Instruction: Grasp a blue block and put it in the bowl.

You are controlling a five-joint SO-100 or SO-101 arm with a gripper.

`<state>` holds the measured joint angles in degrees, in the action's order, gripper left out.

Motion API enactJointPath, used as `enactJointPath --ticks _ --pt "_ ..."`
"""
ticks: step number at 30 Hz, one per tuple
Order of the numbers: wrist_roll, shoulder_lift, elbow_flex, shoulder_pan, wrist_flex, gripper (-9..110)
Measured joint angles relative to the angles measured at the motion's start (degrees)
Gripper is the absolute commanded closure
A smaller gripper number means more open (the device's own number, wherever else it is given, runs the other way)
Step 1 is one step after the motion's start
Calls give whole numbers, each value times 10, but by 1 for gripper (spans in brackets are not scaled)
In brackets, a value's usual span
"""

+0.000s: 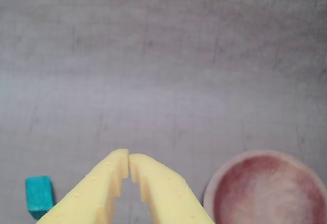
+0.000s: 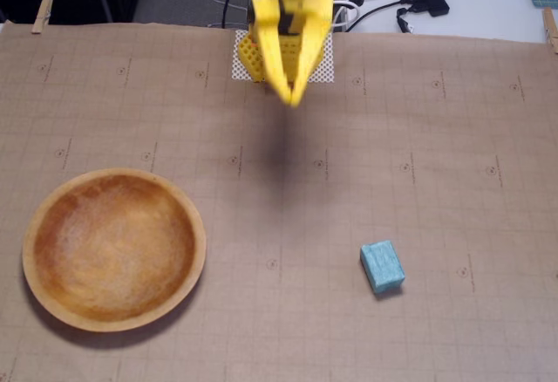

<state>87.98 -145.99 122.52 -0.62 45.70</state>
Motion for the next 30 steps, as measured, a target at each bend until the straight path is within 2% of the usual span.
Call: enactJointPath --ticks 3,9,19,25,30 --pt "0 33 0 0 -42 101" --pt "0 79 1 14 -106 76" --pt "0 94 35 -20 -179 51" --pt "0 94 56 -30 -210 44" --pt "0 94 81 -43 -237 44"
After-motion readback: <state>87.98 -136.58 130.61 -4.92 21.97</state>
